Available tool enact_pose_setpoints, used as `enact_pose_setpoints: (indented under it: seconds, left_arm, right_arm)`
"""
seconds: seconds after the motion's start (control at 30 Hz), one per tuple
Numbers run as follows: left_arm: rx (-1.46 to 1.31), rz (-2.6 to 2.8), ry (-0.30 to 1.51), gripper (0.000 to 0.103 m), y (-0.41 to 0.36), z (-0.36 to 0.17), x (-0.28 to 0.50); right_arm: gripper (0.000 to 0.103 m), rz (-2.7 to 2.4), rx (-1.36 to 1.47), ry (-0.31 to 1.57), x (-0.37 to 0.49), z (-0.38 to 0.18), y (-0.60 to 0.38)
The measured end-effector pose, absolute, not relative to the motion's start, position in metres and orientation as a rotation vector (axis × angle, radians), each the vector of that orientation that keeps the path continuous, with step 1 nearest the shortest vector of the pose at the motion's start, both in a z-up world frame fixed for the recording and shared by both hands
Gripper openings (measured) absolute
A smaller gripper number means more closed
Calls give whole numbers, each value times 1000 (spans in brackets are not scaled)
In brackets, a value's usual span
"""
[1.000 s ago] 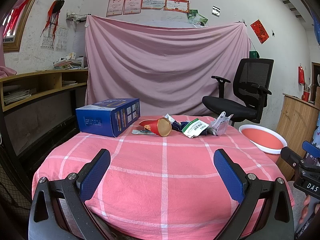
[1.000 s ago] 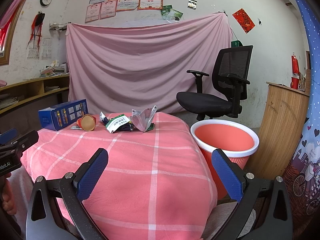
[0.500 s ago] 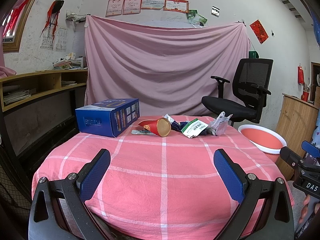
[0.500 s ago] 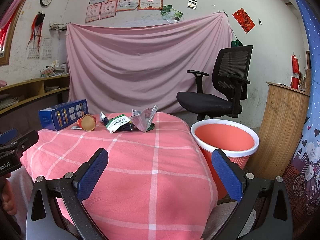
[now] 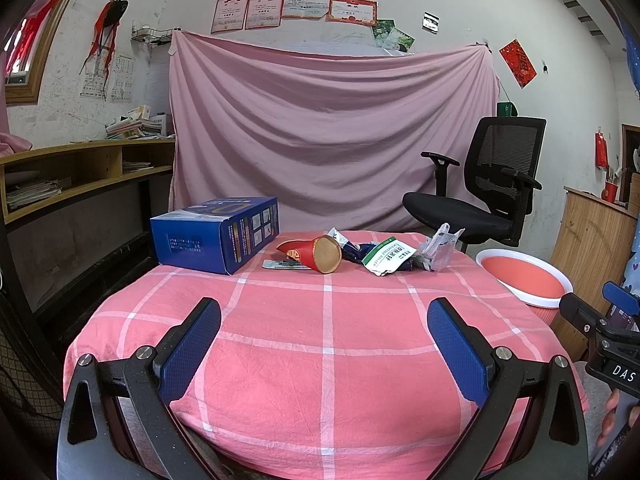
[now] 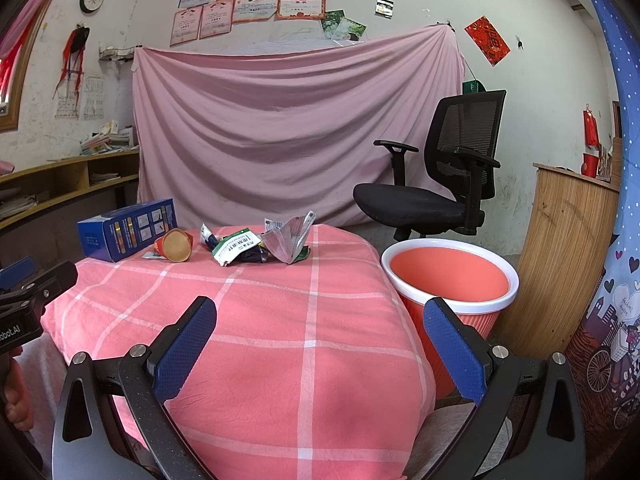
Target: Collect trash
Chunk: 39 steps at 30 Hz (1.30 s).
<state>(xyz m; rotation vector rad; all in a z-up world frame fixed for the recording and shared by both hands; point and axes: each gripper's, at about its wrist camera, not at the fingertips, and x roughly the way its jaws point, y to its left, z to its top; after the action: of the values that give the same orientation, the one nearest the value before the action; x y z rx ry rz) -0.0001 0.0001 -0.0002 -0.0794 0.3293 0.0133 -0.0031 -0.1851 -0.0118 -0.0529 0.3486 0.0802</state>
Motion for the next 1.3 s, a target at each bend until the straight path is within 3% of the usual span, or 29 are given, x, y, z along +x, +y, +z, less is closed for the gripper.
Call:
enact_pose_setpoints:
  seconds: [1.07, 1.3]
  left_arm:
    - [-74, 20, 345, 101, -4, 0, 6]
    - [-90, 56, 328, 101, 9, 9, 36]
  right_arm:
    - [103, 93, -51, 346, -2, -11, -188]
    - [103, 123, -19, 323, 25, 4, -192]
